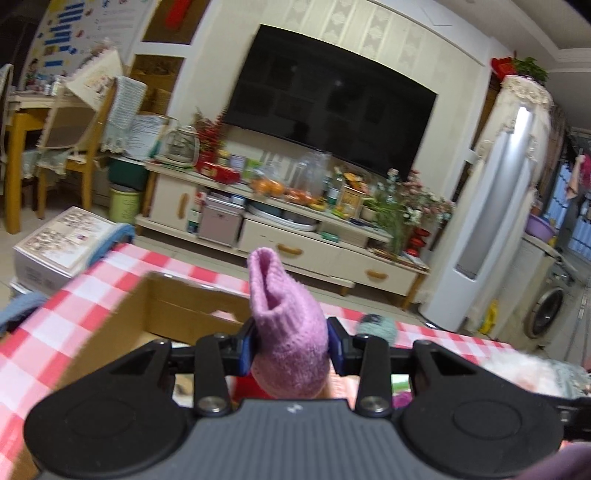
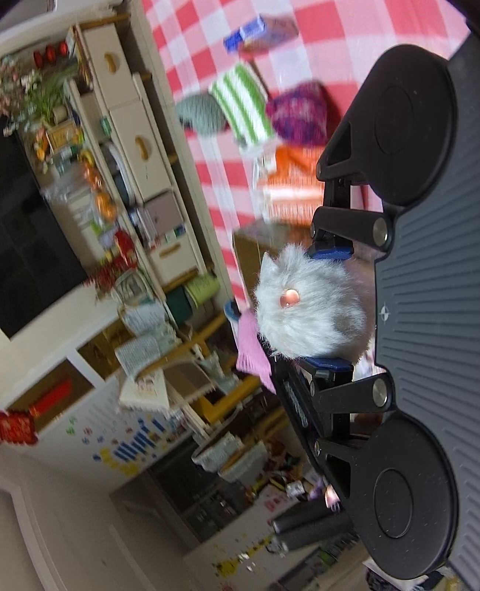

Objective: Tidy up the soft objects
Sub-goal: 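Carry the pink sock and pom-pom keychain into the cardboard box and release both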

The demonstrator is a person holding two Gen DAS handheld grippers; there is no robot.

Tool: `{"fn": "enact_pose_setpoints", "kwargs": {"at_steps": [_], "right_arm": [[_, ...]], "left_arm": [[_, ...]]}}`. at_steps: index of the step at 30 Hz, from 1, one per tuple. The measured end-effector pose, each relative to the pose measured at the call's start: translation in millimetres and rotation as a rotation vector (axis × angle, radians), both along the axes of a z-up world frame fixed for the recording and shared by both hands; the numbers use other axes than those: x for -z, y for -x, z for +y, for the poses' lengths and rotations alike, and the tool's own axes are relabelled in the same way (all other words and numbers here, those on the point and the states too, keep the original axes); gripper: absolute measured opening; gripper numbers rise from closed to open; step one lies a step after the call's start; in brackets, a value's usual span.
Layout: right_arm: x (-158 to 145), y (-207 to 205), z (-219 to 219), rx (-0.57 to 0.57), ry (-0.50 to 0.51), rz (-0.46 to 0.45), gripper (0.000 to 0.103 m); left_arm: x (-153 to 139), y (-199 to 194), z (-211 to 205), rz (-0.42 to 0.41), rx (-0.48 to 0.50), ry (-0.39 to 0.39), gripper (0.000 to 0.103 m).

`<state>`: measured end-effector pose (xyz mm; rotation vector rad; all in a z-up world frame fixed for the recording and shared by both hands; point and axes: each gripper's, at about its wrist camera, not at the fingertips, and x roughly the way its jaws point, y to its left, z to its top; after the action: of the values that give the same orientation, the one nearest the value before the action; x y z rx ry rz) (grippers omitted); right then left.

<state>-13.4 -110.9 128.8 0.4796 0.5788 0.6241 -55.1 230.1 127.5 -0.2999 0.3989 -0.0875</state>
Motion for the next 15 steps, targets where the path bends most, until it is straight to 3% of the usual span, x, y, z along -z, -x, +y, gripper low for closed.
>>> {"fn": "enact_pose_setpoints", "kwargs": {"at_steps": [8, 15], "right_arm": [[3, -11, 26, -0.110, 0.001, -0.013, 0.060], [18, -18, 32, -0.167, 0.032, 0.033, 0.060]], "left_arm": [[6, -13, 29, 0.030, -0.089, -0.004, 0.038], [11, -22, 39, 0.052, -0.100, -0.017, 0.038]]}}
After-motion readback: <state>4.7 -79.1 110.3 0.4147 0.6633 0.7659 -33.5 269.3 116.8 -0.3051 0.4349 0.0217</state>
